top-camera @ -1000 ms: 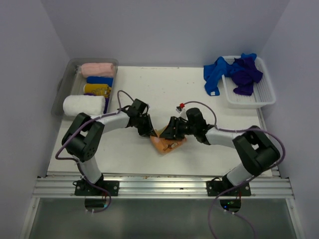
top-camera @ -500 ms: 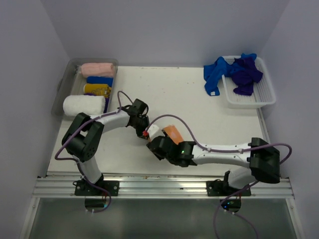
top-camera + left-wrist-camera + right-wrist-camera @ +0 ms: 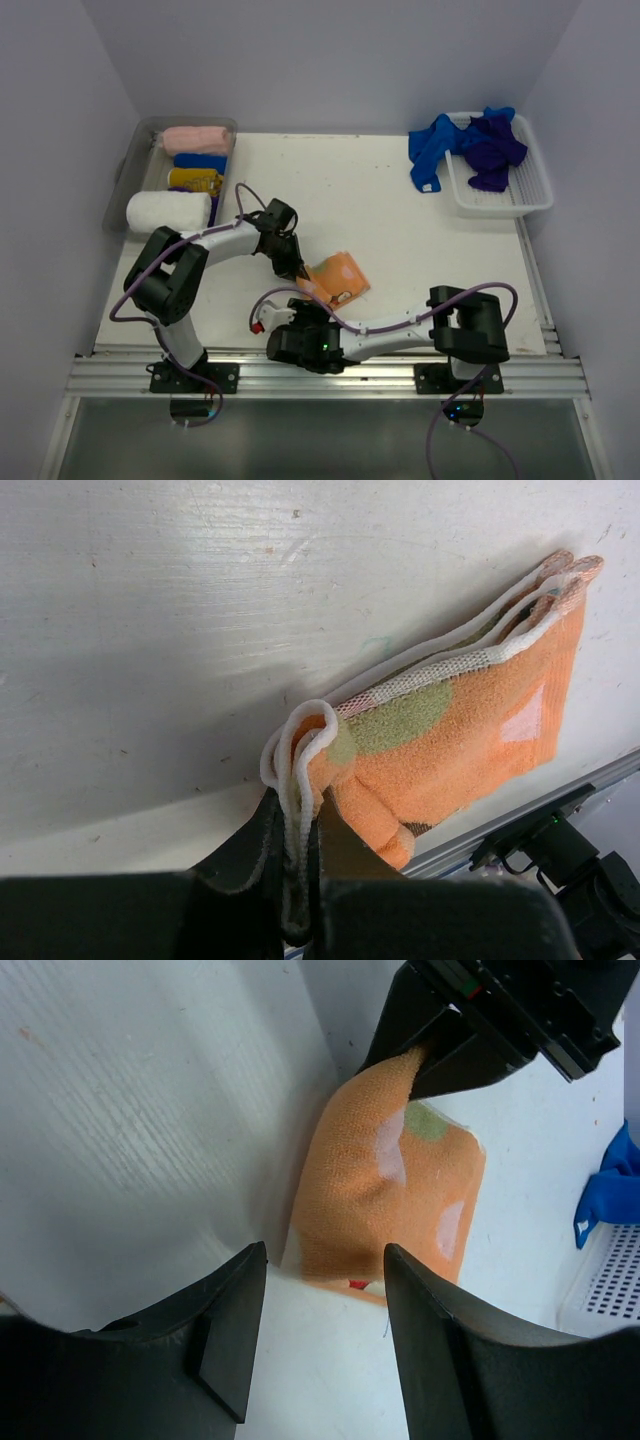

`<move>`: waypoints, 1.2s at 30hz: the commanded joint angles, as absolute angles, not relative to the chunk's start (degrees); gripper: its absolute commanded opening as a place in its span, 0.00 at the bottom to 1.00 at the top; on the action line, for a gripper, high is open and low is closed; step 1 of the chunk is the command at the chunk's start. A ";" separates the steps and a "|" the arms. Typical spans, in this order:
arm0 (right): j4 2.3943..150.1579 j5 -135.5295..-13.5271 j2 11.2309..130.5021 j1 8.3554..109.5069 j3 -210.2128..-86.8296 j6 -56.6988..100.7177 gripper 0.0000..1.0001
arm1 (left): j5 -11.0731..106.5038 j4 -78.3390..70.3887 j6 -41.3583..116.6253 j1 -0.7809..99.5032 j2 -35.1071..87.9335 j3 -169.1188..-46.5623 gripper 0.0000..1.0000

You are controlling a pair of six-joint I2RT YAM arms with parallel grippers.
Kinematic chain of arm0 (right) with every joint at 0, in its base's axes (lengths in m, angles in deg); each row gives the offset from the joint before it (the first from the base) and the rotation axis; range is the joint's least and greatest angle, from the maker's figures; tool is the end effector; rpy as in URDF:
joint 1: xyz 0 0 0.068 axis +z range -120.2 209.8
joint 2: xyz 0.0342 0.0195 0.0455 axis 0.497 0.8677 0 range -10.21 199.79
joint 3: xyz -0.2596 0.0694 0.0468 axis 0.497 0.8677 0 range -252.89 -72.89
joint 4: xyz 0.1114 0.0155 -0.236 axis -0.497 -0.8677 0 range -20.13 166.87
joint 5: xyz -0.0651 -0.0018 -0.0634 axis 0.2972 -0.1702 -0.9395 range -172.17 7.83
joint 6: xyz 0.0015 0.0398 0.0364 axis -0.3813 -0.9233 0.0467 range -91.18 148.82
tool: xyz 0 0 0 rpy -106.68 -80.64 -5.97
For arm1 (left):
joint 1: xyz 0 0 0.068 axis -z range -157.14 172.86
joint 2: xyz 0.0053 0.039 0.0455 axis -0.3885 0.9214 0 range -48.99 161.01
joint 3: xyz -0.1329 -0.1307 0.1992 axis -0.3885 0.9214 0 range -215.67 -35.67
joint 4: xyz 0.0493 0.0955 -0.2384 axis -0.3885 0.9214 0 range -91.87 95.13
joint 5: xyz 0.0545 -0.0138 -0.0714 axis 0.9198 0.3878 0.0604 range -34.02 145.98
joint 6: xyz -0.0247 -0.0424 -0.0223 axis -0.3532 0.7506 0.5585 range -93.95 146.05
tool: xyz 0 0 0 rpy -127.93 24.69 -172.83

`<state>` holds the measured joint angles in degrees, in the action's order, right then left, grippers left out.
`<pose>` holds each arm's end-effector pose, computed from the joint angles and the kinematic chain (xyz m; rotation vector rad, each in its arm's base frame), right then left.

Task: Roll the towels
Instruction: Roll the towel

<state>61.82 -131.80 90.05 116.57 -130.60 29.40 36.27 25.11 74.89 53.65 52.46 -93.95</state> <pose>0.0463 0.3379 0.1698 -1.2728 1.7507 -0.2985 0.2762 -0.1785 0.1473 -0.3812 2.9832 -0.7377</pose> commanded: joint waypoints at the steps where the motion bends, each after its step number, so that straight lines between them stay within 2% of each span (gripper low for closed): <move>1: 64.65 -135.78 92.96 116.73 -133.27 31.90 0.55 | 37.78 28.10 75.10 53.80 51.11 -94.65 0.00; 6: 64.31 -136.48 99.38 116.38 -133.35 29.36 0.61 | 37.43 28.10 75.18 53.89 50.76 -94.73 0.00; 9: 62.99 -136.92 102.01 115.15 -133.79 24.80 0.60 | 37.34 28.19 75.18 53.80 50.41 -94.65 0.00; 11: 61.85 -137.45 102.37 113.74 -133.97 22.77 0.55 | 37.43 28.10 75.27 53.89 49.89 -94.38 0.00; 12: 61.67 -137.63 101.85 113.30 -133.62 21.28 0.43 | 37.34 28.01 75.27 53.89 49.71 -94.30 0.00; 14: 61.93 -137.28 100.62 111.81 -133.36 19.95 0.28 | 36.99 27.66 75.36 53.80 49.19 -94.12 0.00; 15: 62.19 -136.84 99.75 111.28 -132.75 19.08 0.15 | 36.91 27.49 75.36 53.80 48.92 -93.86 0.00; 18: 64.12 -133.07 95.79 109.09 -130.73 18.45 0.00 | 36.29 26.52 75.36 53.71 47.60 -93.42 0.01; 21: 67.46 -125.00 90.70 106.80 -127.48 17.67 0.00 | 35.41 25.20 75.62 53.62 45.76 -93.24 0.25; 22: 68.51 -122.45 89.12 105.49 -126.60 17.49 0.00 | 35.06 24.76 75.62 53.45 45.14 -92.98 0.45; 25: 71.33 -113.57 84.19 102.77 -123.43 15.12 0.00 | 34.45 23.09 75.98 52.13 42.16 -91.93 0.66; 28: 73.61 -104.60 80.41 99.17 -120.44 12.39 0.00 | 34.53 22.30 75.63 50.46 39.26 -91.48 0.73; 36: 80.38 -83.24 74.87 88.44 -113.24 4.40 0.00 | 32.25 16.34 75.01 49.84 37.49 -87.89 0.74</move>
